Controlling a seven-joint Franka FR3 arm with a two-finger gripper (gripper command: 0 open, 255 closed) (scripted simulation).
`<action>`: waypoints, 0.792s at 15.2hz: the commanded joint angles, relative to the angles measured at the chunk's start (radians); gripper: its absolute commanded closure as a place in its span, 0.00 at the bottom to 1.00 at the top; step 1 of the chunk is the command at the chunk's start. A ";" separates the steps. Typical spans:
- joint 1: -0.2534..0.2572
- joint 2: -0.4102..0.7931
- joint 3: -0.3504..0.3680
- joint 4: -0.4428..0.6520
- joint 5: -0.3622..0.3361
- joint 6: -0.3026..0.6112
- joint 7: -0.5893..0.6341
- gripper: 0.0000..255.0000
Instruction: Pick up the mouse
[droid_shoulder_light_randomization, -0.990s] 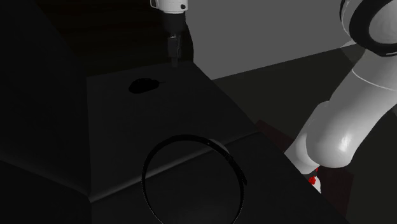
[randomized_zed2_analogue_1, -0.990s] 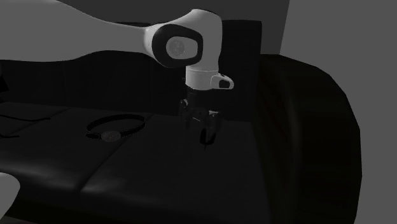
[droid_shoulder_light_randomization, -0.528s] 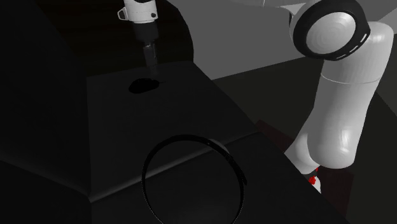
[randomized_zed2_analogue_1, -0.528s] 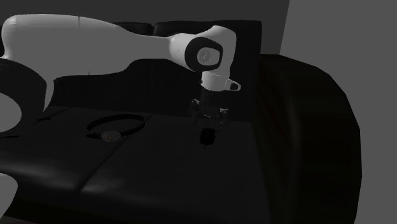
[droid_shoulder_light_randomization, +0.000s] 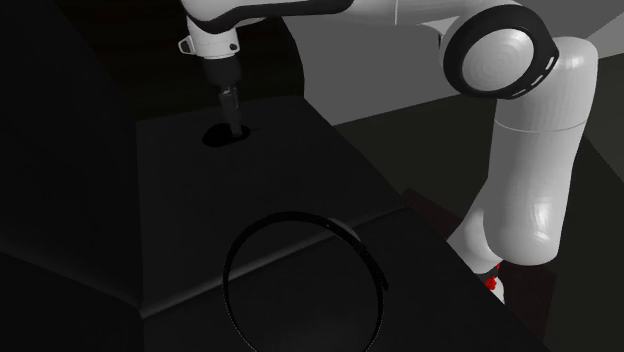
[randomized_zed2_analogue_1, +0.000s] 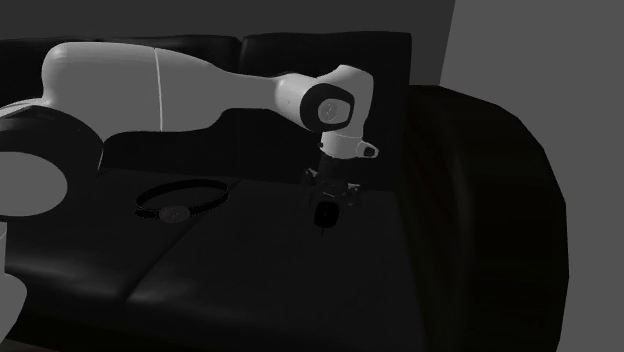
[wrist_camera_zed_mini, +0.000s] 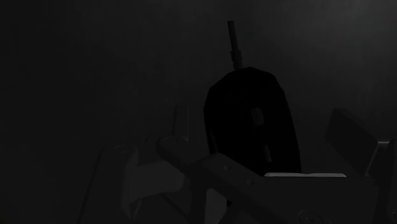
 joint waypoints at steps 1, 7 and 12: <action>-0.001 -0.001 0.000 -0.022 0.000 0.021 -0.002 0.00; -0.001 -0.002 0.000 -0.023 0.000 0.021 -0.001 1.00; -0.001 -0.001 0.000 -0.022 0.000 0.021 -0.002 1.00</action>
